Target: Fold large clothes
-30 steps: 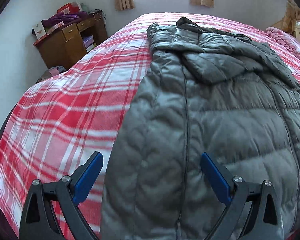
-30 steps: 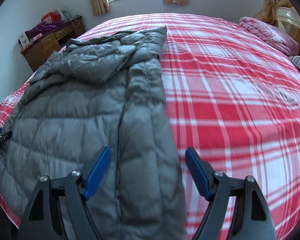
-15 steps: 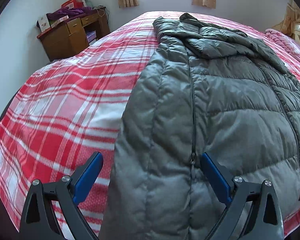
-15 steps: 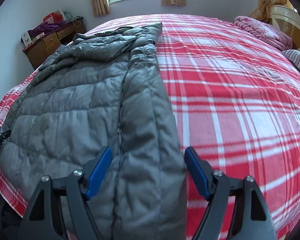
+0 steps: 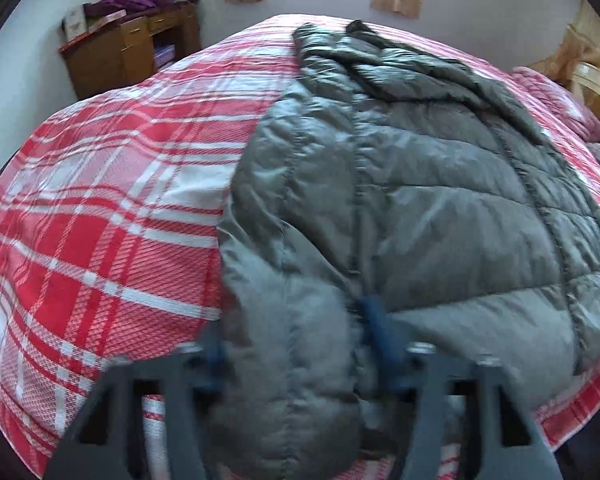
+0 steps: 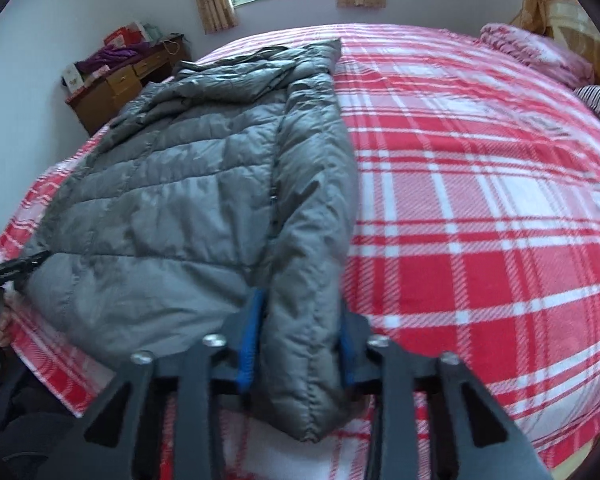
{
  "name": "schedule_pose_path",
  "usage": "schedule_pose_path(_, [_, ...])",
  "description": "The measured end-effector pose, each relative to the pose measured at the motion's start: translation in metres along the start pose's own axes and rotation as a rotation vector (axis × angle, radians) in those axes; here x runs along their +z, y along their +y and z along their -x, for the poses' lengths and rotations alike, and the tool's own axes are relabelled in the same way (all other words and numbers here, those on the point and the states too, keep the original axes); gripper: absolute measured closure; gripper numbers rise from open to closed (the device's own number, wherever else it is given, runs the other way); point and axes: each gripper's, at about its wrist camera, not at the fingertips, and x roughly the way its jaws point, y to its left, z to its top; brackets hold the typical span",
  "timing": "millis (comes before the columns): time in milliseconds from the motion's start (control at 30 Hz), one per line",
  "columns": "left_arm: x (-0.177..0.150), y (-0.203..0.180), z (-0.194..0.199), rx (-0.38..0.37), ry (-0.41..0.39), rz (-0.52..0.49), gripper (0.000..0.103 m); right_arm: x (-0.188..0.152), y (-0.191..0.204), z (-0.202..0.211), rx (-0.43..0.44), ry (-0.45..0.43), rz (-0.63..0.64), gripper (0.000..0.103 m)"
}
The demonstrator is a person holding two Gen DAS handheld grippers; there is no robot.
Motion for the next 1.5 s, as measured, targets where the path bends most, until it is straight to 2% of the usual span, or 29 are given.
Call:
schedule_pose_path(33, [0.001,-0.004,0.004,-0.013,-0.006,-0.016,0.078,0.0,0.002,0.001,0.018,0.001,0.002,0.082])
schedule_pose_path(67, [0.001,-0.006,0.008,-0.01,-0.014,-0.026,0.085,-0.002,0.004,0.002,0.021,-0.002,0.007,0.085])
schedule_pose_path(133, [0.002,-0.008,0.022,-0.013,-0.047,-0.038,0.09,-0.003,0.011,0.008,0.027,-0.02,0.031,0.088])
schedule_pose_path(200, [0.006,-0.007,0.042,-0.036,-0.084,-0.039,0.092,-0.004,0.014,0.018,0.035,-0.046,0.043,0.09])
schedule_pose_path(333, [0.017,0.0,0.108,-0.121,-0.197,-0.032,0.093,0.0,0.014,0.053,0.084,-0.114,0.032,0.092])
schedule_pose_path(467, [0.029,0.008,0.175,-0.198,-0.302,-0.015,0.094,0.008,0.019,0.112,0.11,-0.23,0.043,0.092])
schedule_pose_path(600, [0.053,0.007,0.213,-0.214,-0.39,-0.03,0.094,0.028,0.022,0.168,0.146,-0.362,0.046,0.093])
schedule_pose_path(667, [0.079,0.001,0.21,-0.168,-0.446,-0.079,0.094,0.043,0.025,0.183,0.151,-0.413,0.053,0.093])
schedule_pose_path(733, [0.109,0.0,0.192,-0.126,-0.477,-0.087,0.094,0.073,0.026,0.182,0.122,-0.457,0.081,0.093])
schedule_pose_path(833, [0.161,-0.01,0.146,-0.023,-0.526,-0.117,0.094,0.122,0.02,0.146,0.06,-0.481,0.069,0.093])
schedule_pose_path(933, [0.207,-0.02,0.093,0.045,-0.518,-0.129,0.094,0.17,0.011,0.1,0.045,-0.49,0.019,0.093])
schedule_pose_path(1000, [0.231,-0.023,0.062,0.052,-0.49,-0.111,0.093,0.2,0.006,0.069,0.022,-0.485,-0.006,0.093])
schedule_pose_path(1100, [0.262,-0.027,0.017,0.079,-0.424,-0.09,0.089,0.238,-0.004,0.025,0.007,-0.459,-0.047,0.093])
schedule_pose_path(1200, [0.282,-0.025,-0.017,0.119,-0.367,-0.065,0.078,0.256,-0.019,-0.007,0.017,-0.42,-0.075,0.092])
schedule_pose_path(1233, [0.287,-0.024,-0.023,0.136,-0.369,-0.053,0.072,0.257,-0.024,-0.014,0.013,-0.405,-0.081,0.092])
schedule_pose_path(1267, [0.291,-0.022,-0.028,0.164,-0.379,-0.034,0.057,0.259,-0.027,-0.02,0.01,-0.4,-0.089,0.09])
schedule_pose_path(1300, [0.293,-0.021,-0.031,0.21,-0.4,-0.013,0.045,0.262,-0.032,-0.029,0.012,-0.401,-0.102,0.082])
schedule_pose_path(1333, [0.296,-0.02,-0.033,0.265,-0.428,0.005,0.016,0.266,-0.037,-0.037,0.007,-0.401,-0.12,0.075])
schedule_pose_path(1367, [0.297,-0.02,-0.033,0.329,-0.479,0.027,0.003,0.269,-0.043,-0.046,-0.011,-0.402,-0.149,0.051])
schedule_pose_path(1400, [0.299,-0.019,-0.034,0.353,-0.517,0.041,0.003,0.271,-0.046,-0.05,-0.033,-0.414,-0.173,0.027])
schedule_pose_path(1433, [0.302,-0.016,-0.035,0.371,-0.539,0.062,0.003,0.271,-0.051,-0.052,-0.059,-0.445,-0.206,0.018])
schedule_pose_path(1500, [0.308,-0.01,-0.035,0.418,-0.54,0.118,0.003,0.275,-0.053,-0.055,-0.071,-0.485,-0.232,0.015])
